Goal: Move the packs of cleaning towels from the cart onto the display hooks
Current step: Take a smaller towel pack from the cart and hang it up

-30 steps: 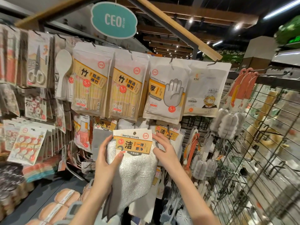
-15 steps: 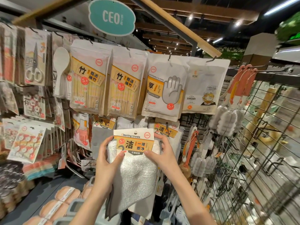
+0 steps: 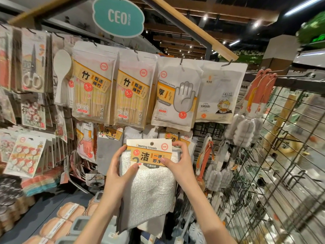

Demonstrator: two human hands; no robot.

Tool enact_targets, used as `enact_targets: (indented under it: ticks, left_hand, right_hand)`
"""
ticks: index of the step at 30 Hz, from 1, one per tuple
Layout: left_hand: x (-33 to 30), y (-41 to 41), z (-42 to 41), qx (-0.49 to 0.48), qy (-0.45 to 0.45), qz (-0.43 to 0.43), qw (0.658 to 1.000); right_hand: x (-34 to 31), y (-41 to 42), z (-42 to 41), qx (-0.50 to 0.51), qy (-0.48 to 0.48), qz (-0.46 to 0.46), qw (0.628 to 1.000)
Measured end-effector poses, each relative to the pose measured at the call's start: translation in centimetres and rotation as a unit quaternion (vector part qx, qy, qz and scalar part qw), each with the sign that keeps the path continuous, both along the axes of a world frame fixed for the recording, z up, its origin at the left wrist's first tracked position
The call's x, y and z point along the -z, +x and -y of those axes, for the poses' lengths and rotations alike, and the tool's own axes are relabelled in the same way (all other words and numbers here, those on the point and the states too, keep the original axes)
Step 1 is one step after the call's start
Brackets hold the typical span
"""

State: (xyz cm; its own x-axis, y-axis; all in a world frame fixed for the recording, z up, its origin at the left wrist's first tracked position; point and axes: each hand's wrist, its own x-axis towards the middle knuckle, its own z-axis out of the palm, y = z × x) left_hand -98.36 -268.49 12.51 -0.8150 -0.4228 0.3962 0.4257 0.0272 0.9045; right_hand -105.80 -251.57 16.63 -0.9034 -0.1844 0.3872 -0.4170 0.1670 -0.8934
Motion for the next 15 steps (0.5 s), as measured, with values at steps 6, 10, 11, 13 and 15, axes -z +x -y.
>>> enact_targets:
  ticks: [6, 10, 11, 13, 15]
  left_hand:
    - [-0.2, -0.1, -0.3, 0.020, 0.055, -0.018, 0.998]
    - [0.1, -0.2, 0.1, 0.009, 0.042, -0.027, 0.999]
    - [0.3, -0.2, 0.3, 0.002, 0.036, -0.026, 0.999]
    - [0.5, -0.3, 0.6, -0.003, 0.029, -0.030, 0.999]
    - [0.5, -0.4, 0.8, -0.006, 0.025, -0.034, 0.999]
  right_hand:
    - [0.3, -0.5, -0.9, -0.011, -0.034, -0.016, 0.999]
    - [0.8, -1.1, -1.4, 0.002, -0.056, -0.021, 0.998]
    - [0.8, -1.3, -1.5, 0.004, -0.061, -0.019, 0.998]
    - [1.1, -1.8, -2.0, 0.003, -0.064, -0.008, 0.998]
    - [1.4, -2.3, -2.6, 0.003, -0.064, 0.008, 0.998]
